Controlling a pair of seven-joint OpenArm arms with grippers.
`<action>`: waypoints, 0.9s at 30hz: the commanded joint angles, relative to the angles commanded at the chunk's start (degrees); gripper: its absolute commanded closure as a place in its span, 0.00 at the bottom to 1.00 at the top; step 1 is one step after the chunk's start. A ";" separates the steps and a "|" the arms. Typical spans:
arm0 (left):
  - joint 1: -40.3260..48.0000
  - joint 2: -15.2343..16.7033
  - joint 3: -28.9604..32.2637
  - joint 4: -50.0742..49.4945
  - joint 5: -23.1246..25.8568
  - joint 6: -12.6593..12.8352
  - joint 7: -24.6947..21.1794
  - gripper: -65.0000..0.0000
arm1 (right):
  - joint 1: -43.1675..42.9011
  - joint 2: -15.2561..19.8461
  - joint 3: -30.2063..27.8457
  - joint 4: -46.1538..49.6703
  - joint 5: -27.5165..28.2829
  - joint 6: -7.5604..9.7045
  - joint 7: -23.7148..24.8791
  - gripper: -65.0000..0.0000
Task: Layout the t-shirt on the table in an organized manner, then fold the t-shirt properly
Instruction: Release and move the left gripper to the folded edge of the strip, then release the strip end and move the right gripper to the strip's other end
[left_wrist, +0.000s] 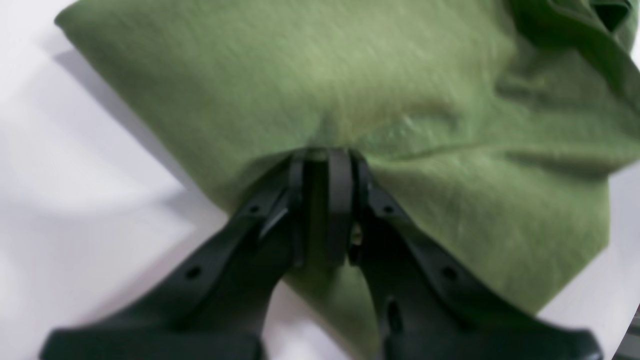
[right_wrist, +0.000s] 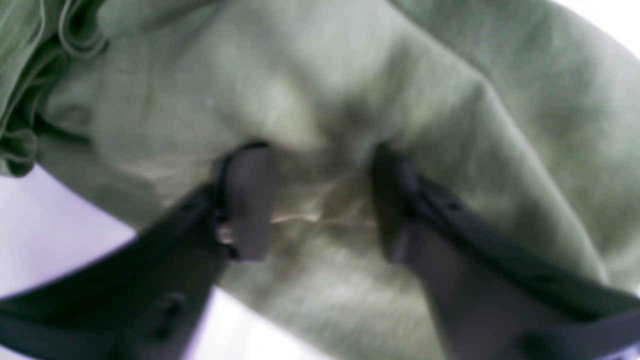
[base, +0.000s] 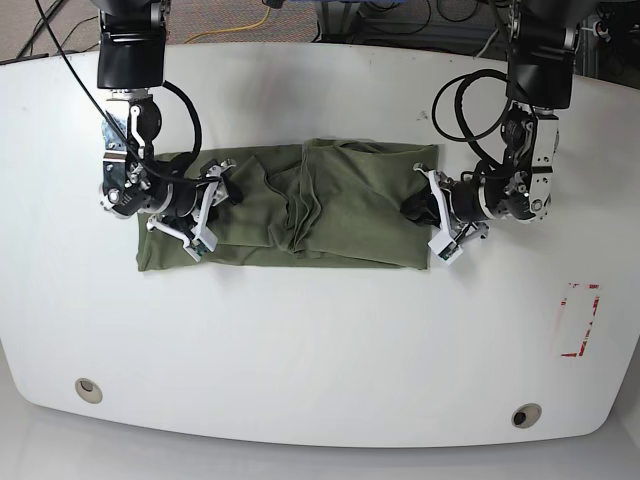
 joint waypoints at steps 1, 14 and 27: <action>0.26 0.00 0.00 -0.09 0.00 0.00 0.00 0.93 | 0.00 -0.44 1.76 1.14 0.70 0.00 -0.79 0.25; 1.32 -1.67 0.00 -0.09 0.00 0.00 0.00 0.93 | 5.63 3.25 19.87 -7.47 3.60 0.00 -7.47 0.00; 1.41 -1.93 0.00 -0.09 0.00 0.00 0.00 0.93 | 11.43 9.58 21.01 -33.67 7.56 0.00 -1.58 0.00</action>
